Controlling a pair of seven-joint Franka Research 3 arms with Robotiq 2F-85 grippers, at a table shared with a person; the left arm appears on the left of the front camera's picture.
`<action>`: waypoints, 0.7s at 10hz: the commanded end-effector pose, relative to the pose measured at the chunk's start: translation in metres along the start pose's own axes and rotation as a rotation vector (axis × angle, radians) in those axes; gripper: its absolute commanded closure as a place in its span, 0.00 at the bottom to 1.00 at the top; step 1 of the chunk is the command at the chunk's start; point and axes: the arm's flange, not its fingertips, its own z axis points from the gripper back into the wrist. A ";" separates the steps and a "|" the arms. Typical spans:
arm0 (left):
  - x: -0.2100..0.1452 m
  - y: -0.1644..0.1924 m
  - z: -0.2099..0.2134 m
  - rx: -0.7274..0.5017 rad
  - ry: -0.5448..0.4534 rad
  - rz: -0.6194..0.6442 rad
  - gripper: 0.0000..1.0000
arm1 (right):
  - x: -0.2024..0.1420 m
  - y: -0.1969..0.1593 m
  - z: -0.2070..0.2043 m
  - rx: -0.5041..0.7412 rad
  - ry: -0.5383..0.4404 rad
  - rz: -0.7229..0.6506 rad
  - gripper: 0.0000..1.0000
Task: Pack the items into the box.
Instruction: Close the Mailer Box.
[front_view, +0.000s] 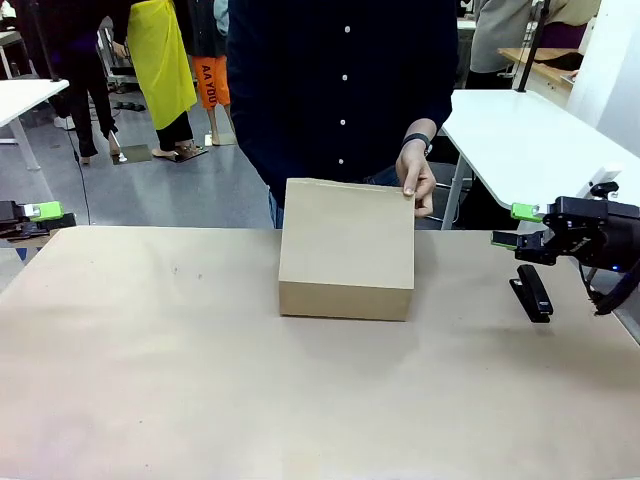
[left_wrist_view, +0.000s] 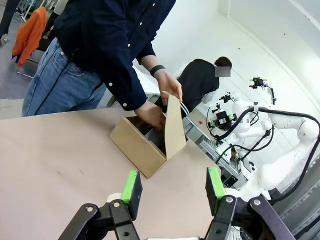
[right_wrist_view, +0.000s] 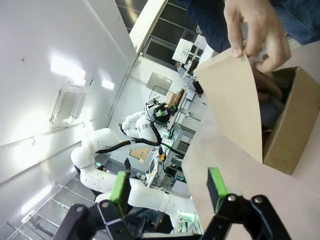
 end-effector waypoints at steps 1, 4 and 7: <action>0.001 -0.003 0.002 0.001 -0.004 -0.016 0.31 | 0.001 0.003 -0.002 0.009 0.004 0.021 0.18; 0.001 -0.003 0.002 0.001 -0.004 -0.016 0.31 | 0.001 0.003 -0.002 0.009 0.004 0.021 0.18; 0.001 -0.003 0.002 0.001 -0.004 -0.016 0.31 | 0.001 0.003 -0.002 0.009 0.004 0.021 0.18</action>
